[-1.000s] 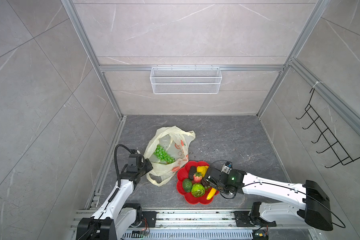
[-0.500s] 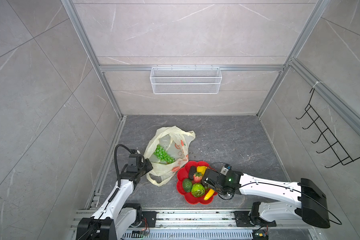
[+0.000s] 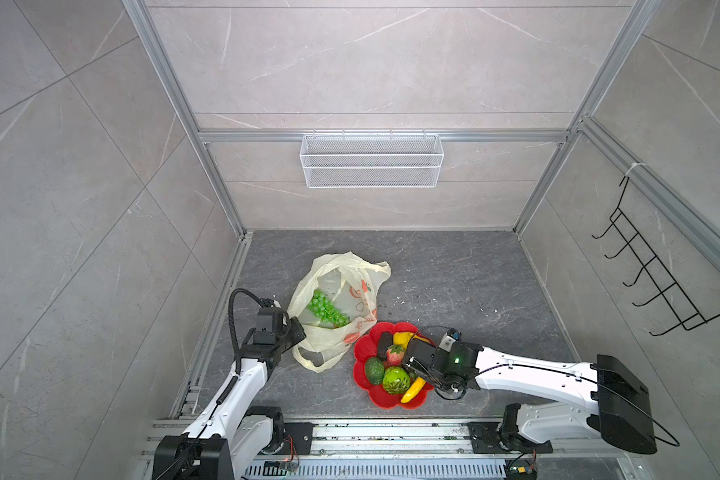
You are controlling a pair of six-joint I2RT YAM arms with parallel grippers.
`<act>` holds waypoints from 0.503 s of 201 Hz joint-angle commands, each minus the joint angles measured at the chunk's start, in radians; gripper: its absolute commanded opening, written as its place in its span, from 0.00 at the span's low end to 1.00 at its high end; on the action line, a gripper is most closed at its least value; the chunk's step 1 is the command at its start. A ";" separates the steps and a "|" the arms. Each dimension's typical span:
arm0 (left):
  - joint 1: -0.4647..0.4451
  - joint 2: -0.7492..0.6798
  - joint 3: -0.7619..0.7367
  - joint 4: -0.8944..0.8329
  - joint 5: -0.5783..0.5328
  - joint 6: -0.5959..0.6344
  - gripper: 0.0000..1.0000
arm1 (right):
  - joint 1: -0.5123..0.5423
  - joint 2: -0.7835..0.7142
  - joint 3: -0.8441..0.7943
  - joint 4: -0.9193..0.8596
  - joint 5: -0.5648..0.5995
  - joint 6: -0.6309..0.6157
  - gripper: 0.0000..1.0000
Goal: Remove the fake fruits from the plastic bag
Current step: 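Lower the banana onto the fruits on the plate with the right gripper, then open the right gripper and move it into the bag toward the grapes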
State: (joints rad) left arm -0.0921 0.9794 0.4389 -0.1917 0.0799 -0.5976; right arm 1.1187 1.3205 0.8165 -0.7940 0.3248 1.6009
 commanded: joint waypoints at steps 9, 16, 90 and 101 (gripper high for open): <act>-0.002 -0.005 -0.001 0.029 -0.003 0.031 0.05 | 0.009 -0.024 0.086 -0.118 0.115 -0.064 0.42; -0.004 -0.004 0.000 0.028 -0.002 0.031 0.05 | 0.009 -0.033 0.103 -0.122 0.137 -0.098 0.43; -0.003 0.010 0.002 0.040 0.006 0.022 0.05 | -0.003 0.015 0.324 0.184 0.196 -0.866 0.66; -0.003 0.012 0.004 0.040 0.004 0.022 0.05 | -0.022 0.040 0.320 0.317 0.127 -1.034 0.69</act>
State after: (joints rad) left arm -0.0921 0.9874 0.4389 -0.1783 0.0811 -0.5976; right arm 1.1206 1.3174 1.1175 -0.7399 0.5083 1.0050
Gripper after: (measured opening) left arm 0.056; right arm 0.663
